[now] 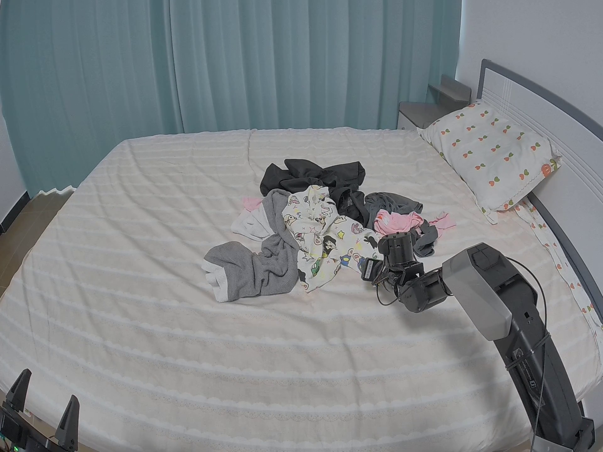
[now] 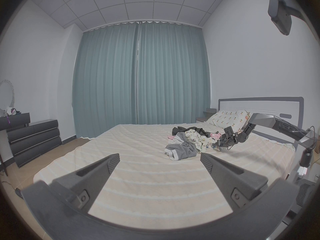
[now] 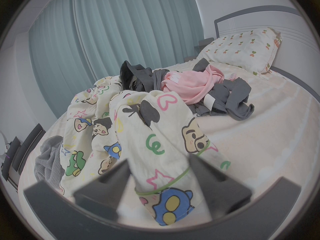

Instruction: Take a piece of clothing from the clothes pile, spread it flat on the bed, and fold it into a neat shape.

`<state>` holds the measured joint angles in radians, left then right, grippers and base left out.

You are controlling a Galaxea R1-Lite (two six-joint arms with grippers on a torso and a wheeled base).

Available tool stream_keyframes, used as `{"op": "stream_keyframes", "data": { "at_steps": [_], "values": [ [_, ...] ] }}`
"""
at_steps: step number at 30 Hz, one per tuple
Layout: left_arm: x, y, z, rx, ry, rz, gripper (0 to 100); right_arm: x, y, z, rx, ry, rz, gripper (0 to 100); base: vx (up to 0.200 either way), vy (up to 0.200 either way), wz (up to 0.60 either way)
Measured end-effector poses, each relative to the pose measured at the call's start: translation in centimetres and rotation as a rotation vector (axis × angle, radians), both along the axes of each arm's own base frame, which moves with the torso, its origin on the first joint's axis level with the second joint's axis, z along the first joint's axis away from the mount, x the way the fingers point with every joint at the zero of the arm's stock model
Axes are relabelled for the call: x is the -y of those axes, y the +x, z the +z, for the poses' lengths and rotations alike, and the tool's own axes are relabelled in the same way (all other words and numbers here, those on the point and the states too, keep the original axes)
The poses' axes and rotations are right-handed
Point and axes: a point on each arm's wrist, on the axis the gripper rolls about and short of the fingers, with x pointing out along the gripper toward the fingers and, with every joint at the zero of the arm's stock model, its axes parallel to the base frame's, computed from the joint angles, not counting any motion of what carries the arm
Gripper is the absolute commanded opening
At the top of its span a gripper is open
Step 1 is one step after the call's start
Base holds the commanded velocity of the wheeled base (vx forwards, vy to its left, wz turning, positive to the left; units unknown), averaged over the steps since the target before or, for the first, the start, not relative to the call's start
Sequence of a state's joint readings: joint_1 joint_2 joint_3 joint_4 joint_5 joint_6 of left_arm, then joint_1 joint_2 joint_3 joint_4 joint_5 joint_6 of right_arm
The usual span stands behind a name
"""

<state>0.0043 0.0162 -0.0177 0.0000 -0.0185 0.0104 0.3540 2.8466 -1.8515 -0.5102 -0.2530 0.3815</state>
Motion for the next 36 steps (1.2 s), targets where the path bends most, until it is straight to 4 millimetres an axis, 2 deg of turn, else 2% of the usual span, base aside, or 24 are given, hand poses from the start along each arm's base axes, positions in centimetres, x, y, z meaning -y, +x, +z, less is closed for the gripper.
{"op": "stream_keyframes", "data": {
  "at_steps": [8,16,21,28,36],
  "values": [
    [0.0,0.0,0.0,0.000,0.000,0.000,100,0.6,-0.3,0.0,-0.013,0.002,-0.016,0,0.000,0.000,0.00],
    [0.0,0.0,0.0,0.000,0.000,0.000,100,1.2,-3.1,0.1,-0.042,0.015,0.037,0,0.000,0.000,0.00],
    [0.0,0.0,0.0,0.000,0.000,0.000,100,2.0,-5.9,1.1,-0.044,0.037,0.091,0,0.000,0.000,0.00],
    [0.0,0.0,0.0,0.000,0.000,0.000,100,3.2,-10.4,4.1,-0.018,0.088,0.184,0,0.000,0.000,0.00],
    [0.0,0.0,0.0,0.000,0.000,-0.001,100,4.1,-17.4,8.5,0.064,0.156,0.322,0,0.000,0.000,0.00]
  ]
}}
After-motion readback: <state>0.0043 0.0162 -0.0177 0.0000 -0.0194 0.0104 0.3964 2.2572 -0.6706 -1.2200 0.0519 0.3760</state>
